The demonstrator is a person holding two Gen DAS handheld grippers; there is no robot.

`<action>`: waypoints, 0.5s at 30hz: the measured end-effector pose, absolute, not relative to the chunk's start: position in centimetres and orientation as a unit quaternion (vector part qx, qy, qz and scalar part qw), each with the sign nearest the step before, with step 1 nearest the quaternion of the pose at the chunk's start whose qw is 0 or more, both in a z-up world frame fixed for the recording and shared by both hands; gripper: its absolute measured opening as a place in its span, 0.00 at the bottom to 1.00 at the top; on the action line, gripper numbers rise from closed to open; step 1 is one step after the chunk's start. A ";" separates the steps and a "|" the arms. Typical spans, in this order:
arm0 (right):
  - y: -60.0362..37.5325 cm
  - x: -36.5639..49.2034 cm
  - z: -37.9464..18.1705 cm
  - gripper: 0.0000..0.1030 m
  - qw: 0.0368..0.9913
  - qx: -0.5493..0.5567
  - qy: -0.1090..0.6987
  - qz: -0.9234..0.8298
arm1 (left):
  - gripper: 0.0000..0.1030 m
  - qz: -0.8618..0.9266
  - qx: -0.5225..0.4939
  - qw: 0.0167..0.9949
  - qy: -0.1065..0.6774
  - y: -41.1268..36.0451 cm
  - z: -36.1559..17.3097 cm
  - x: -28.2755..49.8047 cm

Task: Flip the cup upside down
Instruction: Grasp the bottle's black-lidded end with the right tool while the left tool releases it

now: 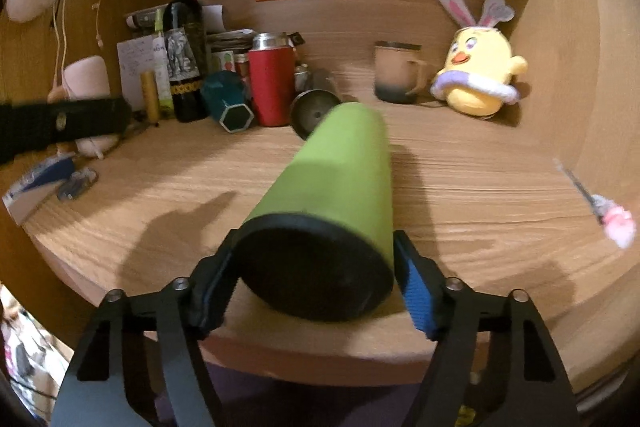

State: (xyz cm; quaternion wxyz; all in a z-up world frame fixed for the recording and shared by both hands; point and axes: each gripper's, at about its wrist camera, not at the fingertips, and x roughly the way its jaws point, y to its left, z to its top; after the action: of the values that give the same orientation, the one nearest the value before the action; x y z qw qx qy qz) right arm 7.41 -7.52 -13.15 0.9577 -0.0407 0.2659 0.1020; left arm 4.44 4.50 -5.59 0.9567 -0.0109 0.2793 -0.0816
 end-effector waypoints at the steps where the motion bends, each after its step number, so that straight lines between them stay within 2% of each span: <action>1: -8.0 7.1 -13.1 0.63 0.957 -0.037 0.268 0.106 | 0.63 -0.086 -0.009 0.957 0.277 4.1 -5.5 4.3; 6: -9.2 6.0 -12.5 0.62 0.956 -0.020 0.266 0.121 | 0.63 -0.101 -0.005 0.959 0.265 2.8 -4.7 4.0; 15: -10.0 4.7 -8.3 0.61 0.970 -0.012 0.202 0.136 | 0.63 -0.126 -0.009 0.965 0.228 1.9 -2.0 2.9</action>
State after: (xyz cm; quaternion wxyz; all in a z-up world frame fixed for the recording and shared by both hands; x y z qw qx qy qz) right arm 4.73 -9.99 -8.35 0.9699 -0.0116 0.2021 0.1357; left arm 2.91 1.94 -1.99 0.9655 -0.0094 0.2279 -0.1257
